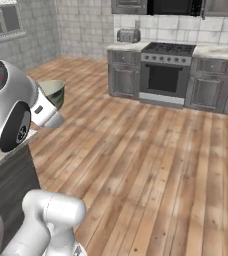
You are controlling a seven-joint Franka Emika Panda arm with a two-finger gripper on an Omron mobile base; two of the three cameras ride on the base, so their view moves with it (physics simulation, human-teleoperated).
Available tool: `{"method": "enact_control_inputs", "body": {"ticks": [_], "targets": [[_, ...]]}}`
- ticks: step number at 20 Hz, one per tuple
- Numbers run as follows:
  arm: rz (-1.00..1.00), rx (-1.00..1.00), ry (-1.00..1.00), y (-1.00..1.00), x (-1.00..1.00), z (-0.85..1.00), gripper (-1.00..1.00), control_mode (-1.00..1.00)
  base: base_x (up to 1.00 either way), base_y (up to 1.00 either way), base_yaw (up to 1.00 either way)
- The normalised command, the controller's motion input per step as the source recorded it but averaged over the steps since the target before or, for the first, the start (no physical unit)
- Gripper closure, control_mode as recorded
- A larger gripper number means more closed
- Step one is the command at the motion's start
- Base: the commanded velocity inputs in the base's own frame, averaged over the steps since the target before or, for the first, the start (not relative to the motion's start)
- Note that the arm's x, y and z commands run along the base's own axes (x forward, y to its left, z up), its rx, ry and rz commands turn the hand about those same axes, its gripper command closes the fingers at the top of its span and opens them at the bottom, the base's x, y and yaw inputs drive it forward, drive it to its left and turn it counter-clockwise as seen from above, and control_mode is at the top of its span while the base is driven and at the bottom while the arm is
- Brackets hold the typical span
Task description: Take the smaller bowl and place it next to the appetizer plate on the dining counter , and place the larger bowl next to the plate with cooked food.
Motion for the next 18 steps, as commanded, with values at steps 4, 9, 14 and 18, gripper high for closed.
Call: {"method": "enact_control_inputs", "body": {"ticks": [4,9,14,18], "targets": [[0.00,0.00,0.00,0.00,0.00,0.00,1.00,1.00,-1.00,0.53,0.07],[0.00,0.00,0.00,0.00,0.00,0.00,1.00,1.00,-1.00,0.52,0.06],[0.00,0.00,0.00,0.00,0.00,0.00,1.00,1.00,-1.00,0.49,0.05],[0.00,0.00,0.00,0.00,0.00,0.00,1.00,1.00,-1.00,0.50,0.05]]}}
